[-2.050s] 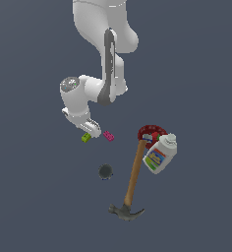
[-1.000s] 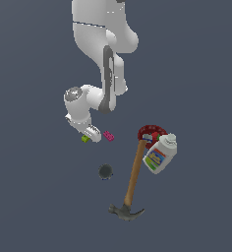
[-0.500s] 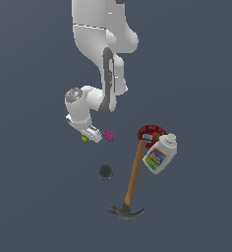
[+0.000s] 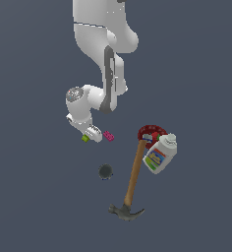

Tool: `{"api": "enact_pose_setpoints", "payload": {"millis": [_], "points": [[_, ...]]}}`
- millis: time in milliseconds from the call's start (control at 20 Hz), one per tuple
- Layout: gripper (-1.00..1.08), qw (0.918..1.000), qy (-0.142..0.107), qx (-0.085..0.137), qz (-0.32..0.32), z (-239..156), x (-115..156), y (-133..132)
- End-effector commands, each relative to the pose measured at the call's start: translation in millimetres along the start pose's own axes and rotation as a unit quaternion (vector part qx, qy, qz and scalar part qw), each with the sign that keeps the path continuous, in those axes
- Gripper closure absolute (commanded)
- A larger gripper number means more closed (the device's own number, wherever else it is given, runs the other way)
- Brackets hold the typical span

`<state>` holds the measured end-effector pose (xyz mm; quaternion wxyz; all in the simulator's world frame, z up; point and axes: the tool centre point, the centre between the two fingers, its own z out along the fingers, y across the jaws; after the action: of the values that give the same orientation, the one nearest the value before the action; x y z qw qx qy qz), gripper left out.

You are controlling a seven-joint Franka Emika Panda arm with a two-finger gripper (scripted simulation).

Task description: Pick up a designated object from a clutter of objects.

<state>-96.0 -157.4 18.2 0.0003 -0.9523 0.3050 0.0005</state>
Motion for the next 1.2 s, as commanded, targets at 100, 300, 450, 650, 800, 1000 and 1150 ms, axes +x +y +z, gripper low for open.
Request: {"api": "enact_pose_setpoints", "payload": {"millis": [100,300,450,650,800,1000,1150], "points": [[1.08,1.0000,0.000,0.000,0.000,-10,-8,-9],[1.08,1.0000,0.000,0.001,0.000,-25,-20,-22],[1.08,1.0000,0.000,0.001,0.000,-40,-31,-34],[1.08,1.0000,0.000,0.001,0.000,-62,-48,-52],[1.08,1.0000,0.000,0.001,0.000,-80,-63,-67],[1.08,1.0000,0.001,0.000,0.000,-106,-82,-88],[1.08,1.0000,0.002,-0.001,0.000,-126,-97,-105]]}}
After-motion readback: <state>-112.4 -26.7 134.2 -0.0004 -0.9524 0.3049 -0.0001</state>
